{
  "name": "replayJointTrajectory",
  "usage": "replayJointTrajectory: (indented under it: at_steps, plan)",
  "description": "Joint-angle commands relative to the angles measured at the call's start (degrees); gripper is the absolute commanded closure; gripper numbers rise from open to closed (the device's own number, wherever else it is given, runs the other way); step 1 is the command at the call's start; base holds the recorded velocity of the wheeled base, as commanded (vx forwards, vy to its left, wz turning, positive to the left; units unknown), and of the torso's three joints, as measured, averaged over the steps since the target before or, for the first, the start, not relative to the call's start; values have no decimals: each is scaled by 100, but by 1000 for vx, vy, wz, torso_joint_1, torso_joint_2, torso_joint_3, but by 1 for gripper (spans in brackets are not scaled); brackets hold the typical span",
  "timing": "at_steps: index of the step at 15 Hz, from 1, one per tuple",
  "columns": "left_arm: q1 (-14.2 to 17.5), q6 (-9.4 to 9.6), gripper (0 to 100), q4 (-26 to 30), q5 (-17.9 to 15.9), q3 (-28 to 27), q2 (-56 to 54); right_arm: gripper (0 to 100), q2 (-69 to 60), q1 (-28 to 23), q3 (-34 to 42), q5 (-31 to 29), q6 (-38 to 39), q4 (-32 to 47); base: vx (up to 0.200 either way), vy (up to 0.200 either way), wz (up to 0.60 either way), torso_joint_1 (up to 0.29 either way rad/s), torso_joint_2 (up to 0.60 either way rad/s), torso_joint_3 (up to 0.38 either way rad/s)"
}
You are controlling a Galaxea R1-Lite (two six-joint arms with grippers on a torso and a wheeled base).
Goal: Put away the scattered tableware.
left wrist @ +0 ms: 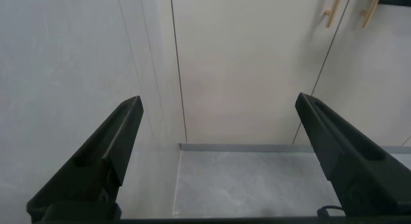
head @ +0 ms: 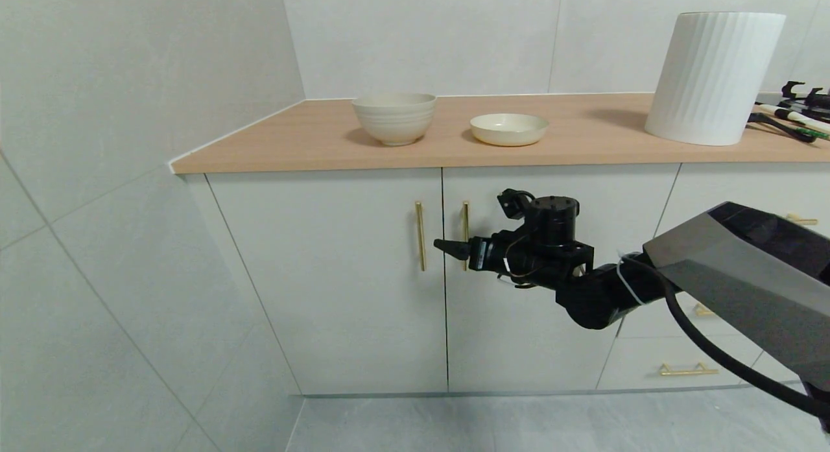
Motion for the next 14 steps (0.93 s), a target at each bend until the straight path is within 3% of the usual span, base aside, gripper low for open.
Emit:
replayJointTrajectory:
  at_steps: [1, 8, 14]
  plan:
    - [2, -3, 0, -2, 1, 1, 0, 0, 221, 6, -221, -131, 32, -57, 0, 0, 0, 0, 0, 0]
    - [2, -3, 0, -2, 1, 1, 0, 0, 265, 155, -248, -149, 498, -242, 0, 0, 0, 0, 0, 0]
    - [2, -3, 0, -2, 1, 1, 0, 0, -34, 234, 218, -87, 524, -321, 0, 0, 0, 0, 0, 0]
